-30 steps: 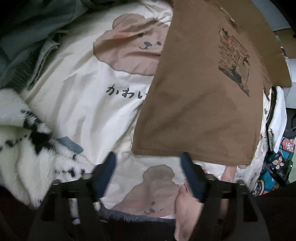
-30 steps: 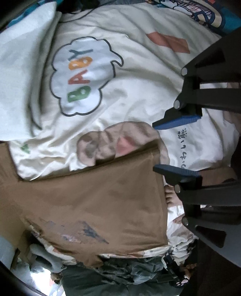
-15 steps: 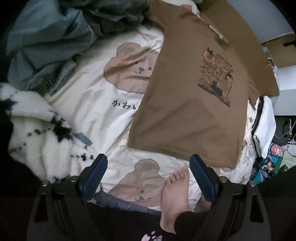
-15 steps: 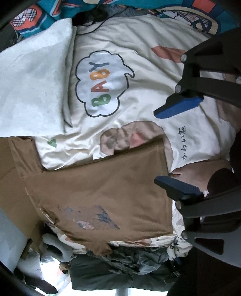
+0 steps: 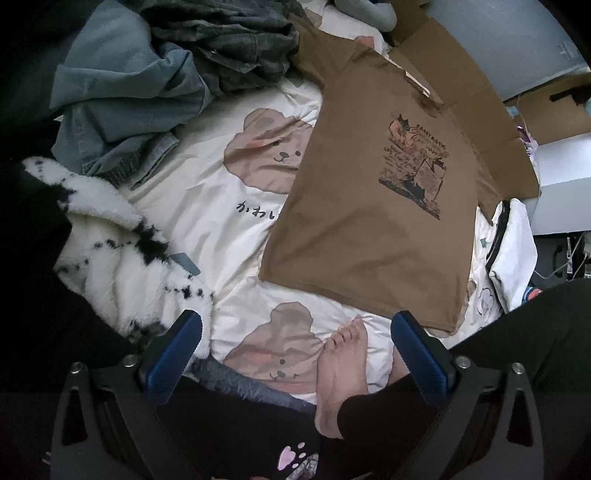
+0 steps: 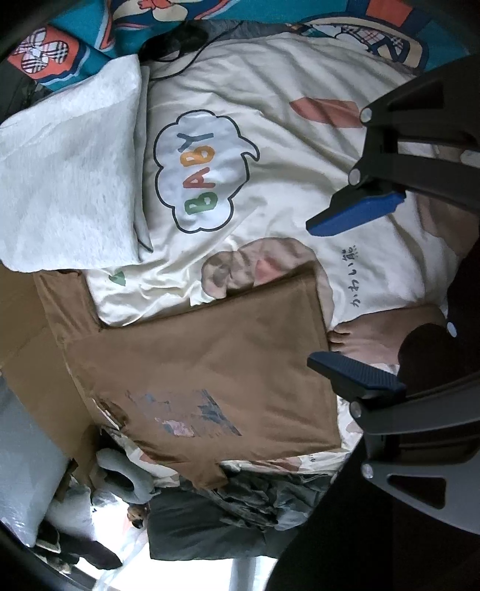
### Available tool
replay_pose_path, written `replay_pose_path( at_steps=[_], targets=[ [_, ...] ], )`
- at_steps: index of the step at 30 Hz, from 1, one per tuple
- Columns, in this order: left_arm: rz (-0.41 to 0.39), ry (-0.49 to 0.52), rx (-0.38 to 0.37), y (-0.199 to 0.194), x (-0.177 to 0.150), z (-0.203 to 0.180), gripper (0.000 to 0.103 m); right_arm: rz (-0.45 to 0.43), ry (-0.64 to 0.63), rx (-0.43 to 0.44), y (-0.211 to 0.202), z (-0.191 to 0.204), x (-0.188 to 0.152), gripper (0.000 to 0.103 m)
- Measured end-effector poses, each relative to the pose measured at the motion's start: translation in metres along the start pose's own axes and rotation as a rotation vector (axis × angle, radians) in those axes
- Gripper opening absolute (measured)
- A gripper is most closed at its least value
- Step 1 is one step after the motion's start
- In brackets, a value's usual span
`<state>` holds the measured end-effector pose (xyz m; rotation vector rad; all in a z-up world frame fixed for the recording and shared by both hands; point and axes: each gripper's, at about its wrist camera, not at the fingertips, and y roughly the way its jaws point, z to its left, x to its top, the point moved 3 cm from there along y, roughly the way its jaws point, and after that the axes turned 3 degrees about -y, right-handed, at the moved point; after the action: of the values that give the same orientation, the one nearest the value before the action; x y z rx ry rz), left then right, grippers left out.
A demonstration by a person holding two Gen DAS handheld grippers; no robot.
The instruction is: Fold clothes
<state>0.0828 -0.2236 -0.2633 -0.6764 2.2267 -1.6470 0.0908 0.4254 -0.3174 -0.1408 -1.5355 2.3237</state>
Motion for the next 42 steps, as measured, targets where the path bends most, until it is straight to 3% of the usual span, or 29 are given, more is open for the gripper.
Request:
replay_pose_path(
  at_steps=[5, 7, 9, 13, 29, 37, 42],
  targets=[
    [-0.035, -0.012, -0.023, -0.014, -0.012, 0.001, 0.102, -0.017, -0.007, 0.010, -0.013, -0.002, -0.005, 0.063],
    [-0.045, -0.022, -0.021, -0.016, -0.015, 0.003, 0.102, -0.030, -0.010, 0.004, -0.020, -0.002, -0.006, 0.081],
    [-0.059, -0.038, -0.029, -0.020, -0.017, 0.005, 0.102, -0.043, -0.012, 0.001, -0.026, -0.002, -0.006, 0.092],
    [-0.085, -0.034, -0.040, -0.029, -0.017, 0.002, 0.102, -0.073, -0.007, -0.009, -0.039, -0.004, -0.005, 0.101],
    [-0.193, 0.066, -0.061, -0.074, -0.007, -0.036, 0.102, -0.172, -0.068, -0.001, -0.079, 0.017, -0.004, 0.102],
    [-0.211, 0.102, -0.067, -0.084, 0.016, -0.056, 0.102, -0.235, -0.073, 0.022, -0.095, 0.024, 0.008, 0.102],
    [-0.209, 0.109, -0.119, -0.087, 0.035, -0.068, 0.102, -0.247, -0.078, 0.015, -0.098, 0.028, 0.019, 0.102]
  ],
)
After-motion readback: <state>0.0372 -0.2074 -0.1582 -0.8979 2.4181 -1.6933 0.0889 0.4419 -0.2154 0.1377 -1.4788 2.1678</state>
